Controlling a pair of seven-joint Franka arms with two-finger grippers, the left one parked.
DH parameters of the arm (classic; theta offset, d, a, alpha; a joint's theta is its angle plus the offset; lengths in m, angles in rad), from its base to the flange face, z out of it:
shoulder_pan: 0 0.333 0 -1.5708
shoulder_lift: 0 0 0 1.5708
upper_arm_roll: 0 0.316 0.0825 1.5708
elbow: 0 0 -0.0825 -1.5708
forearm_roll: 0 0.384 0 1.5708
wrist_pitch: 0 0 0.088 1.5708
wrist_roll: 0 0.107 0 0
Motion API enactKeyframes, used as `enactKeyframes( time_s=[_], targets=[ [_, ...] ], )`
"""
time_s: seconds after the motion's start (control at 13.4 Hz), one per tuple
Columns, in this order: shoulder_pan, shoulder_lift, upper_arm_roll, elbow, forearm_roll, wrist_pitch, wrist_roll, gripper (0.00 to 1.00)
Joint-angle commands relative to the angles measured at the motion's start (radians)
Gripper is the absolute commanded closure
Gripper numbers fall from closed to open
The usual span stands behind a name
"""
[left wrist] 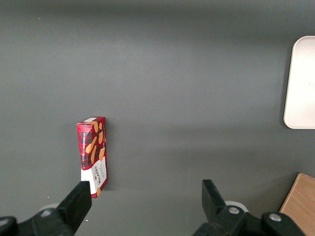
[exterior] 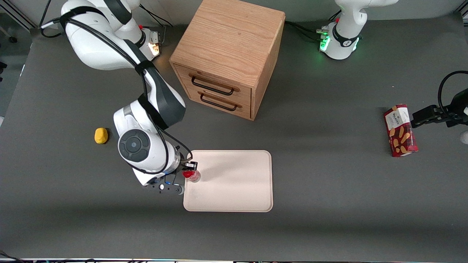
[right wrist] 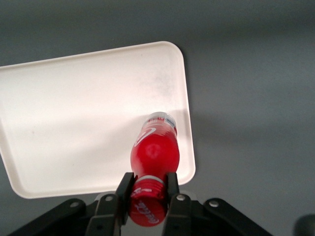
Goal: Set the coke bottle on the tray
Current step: 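Lower the bottle onto the tray's edge and open the right gripper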
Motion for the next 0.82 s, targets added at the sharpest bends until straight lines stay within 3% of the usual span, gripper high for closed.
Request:
enactKeyframes(
  time_s=[0.0,0.75],
  targets=[
    [0.006,0.006,-0.006,-0.032,-0.017,0.061,0.001,1.0],
    [0.009,0.024,-0.027,-0.06,-0.022,0.106,0.009,1.0]
  ],
)
